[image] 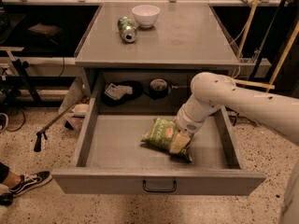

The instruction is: Pick green jalapeno chip bag from top drawer and place on counter

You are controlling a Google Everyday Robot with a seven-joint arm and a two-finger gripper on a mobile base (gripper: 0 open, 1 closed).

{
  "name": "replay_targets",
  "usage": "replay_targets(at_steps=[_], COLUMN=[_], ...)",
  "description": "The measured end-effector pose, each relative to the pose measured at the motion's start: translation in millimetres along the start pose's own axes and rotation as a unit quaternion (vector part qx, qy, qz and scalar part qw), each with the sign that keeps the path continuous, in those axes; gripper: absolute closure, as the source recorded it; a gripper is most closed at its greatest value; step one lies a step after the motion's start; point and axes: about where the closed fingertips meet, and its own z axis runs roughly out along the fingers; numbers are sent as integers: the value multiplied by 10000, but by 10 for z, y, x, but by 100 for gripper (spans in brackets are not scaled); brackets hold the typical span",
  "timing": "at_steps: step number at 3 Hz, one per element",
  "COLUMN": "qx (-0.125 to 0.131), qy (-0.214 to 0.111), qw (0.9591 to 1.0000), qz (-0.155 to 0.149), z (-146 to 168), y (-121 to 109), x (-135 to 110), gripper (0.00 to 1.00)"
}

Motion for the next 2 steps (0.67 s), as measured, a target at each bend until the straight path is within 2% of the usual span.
replay_targets(at_steps=[1,2], qx=[271,878], qy=[215,584], qw=[9994,9944], qz=[56,111], z=[-296,-1002], y=[-130,-285], x=[-227,-690], gripper=[88,100])
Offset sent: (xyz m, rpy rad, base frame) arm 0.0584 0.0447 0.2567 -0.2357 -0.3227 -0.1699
